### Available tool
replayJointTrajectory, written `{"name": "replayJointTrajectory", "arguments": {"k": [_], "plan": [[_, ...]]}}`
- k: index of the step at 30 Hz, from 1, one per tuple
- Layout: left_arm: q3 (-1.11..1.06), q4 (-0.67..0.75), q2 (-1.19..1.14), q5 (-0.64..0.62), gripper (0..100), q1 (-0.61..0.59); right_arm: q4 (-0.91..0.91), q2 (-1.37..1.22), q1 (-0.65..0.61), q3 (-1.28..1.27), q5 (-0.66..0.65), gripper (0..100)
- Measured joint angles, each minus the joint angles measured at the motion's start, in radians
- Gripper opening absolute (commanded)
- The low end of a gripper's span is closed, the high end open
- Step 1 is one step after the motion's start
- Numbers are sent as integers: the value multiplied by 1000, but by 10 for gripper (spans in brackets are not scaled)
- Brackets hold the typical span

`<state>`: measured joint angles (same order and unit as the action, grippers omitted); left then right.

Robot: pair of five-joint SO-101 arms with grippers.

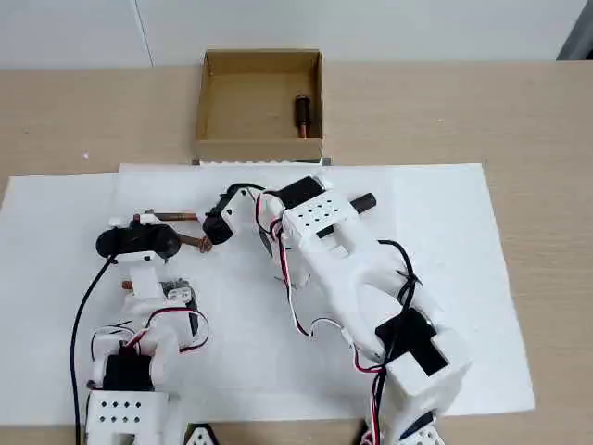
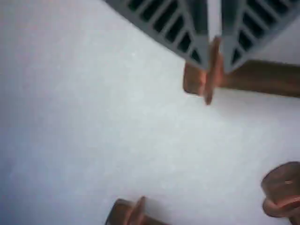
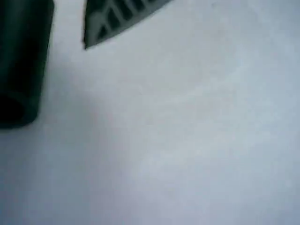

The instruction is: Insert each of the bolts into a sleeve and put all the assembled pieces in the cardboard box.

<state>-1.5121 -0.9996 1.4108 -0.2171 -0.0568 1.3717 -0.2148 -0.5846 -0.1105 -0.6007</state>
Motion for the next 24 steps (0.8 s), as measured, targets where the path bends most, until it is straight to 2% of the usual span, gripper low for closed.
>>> {"name": "replayJointTrajectory", "arguments": {"k": [7,12,24], "plan": [[0,0,0,0,6,0,-55,-75,5,0,0,117],[0,0,0,0,6,0,-69,-107,8,14,0,13],[0,0,0,0,6,0,-44,-101,41,35,-2,9]]}}
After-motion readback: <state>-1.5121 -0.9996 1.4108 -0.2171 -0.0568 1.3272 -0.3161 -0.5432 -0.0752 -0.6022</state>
